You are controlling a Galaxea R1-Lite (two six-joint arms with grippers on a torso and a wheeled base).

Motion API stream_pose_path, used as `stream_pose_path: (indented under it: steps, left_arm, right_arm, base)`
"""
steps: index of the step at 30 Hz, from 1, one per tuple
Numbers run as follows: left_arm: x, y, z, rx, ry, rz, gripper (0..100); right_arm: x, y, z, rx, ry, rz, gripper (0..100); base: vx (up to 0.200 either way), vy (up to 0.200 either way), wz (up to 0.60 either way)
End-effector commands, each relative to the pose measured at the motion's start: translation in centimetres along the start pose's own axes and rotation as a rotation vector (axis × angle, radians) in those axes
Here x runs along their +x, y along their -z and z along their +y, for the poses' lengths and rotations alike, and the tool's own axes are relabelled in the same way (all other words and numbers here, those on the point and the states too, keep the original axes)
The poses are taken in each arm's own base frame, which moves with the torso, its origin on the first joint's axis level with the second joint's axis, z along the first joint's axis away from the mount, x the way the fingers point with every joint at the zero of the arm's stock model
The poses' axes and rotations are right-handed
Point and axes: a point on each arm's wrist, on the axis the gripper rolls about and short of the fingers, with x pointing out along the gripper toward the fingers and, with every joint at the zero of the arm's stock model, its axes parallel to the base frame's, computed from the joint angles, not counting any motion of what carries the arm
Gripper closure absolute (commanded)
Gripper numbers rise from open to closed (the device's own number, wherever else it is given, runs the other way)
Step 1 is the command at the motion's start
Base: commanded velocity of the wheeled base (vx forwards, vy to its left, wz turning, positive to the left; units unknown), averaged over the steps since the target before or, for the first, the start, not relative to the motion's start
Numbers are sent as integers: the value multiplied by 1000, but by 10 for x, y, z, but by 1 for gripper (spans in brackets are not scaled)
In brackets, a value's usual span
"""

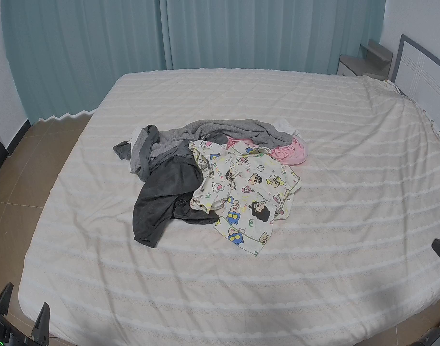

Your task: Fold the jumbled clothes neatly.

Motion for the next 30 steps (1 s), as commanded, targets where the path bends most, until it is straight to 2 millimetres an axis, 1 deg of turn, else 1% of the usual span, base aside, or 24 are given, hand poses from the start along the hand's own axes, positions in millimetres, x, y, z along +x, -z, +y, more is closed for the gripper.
stream_pose_path:
  steps: [1,2,3,4,5,6,7,8,10,13,16,20,22,23,27,29,30]
  left_arm:
    - [0,5,0,-3,0,4,0]
    - [0,5,0,-4,0,4,0]
    - [0,5,0,-4,0,4,0]
    - [0,5,0,-4,-1,4,0]
    - [0,5,0,-4,-1,4,0]
    - [0,5,0,-4,-1,4,0]
    - [0,5,0,-4,-1,4,0]
    - [0,5,0,-4,0,4,0]
    - [0,5,0,-3,0,4,0]
    - [0,4,0,-3,-1,3,0]
    - [0,5,0,-3,0,4,0]
    - [0,5,0,-3,-1,4,0]
    - [0,5,0,-4,-1,4,0]
    - [0,5,0,-4,0,4,0]
    - [0,5,0,-4,0,4,0]
    - [0,5,0,-4,0,4,0]
    - [0,5,0,-4,0,4,0]
  right_arm:
    - [166,6,9,295,-127,354,100]
    - [176,9,10,298,-123,359,100]
    - [178,9,10,300,-123,362,100]
    - [199,16,12,303,-102,371,100]
    - [199,16,12,303,-102,371,100]
    - [238,29,15,312,-72,379,100]
    - [238,29,15,312,-72,379,100]
    - [266,40,20,324,-70,387,100]
    - [295,55,22,336,-62,403,100]
    - [327,68,21,348,-52,411,100]
    - [356,81,20,400,-38,418,100]
    - [385,91,22,458,-42,407,100]
    - [392,98,24,461,-44,415,100]
    - [400,113,25,458,-40,440,100]
    - [412,135,24,459,-28,472,100]
    - [418,142,22,457,-16,472,100]
    - [418,142,22,457,-16,472,100]
  base:
    - [0,0,0]
    - [0,0,0]
    - [0,0,0]
    - [0,0,0]
    - [0,0,0]
    - [0,0,0]
    - [0,0,0]
    - [0,0,0]
    - [0,0,0]
    - [0,0,0]
    - [0,0,0]
    - [0,0,0]
    - [0,0,0]
    - [0,0,0]
    - [0,0,0]
    - [0,0,0]
    - [0,0,0]
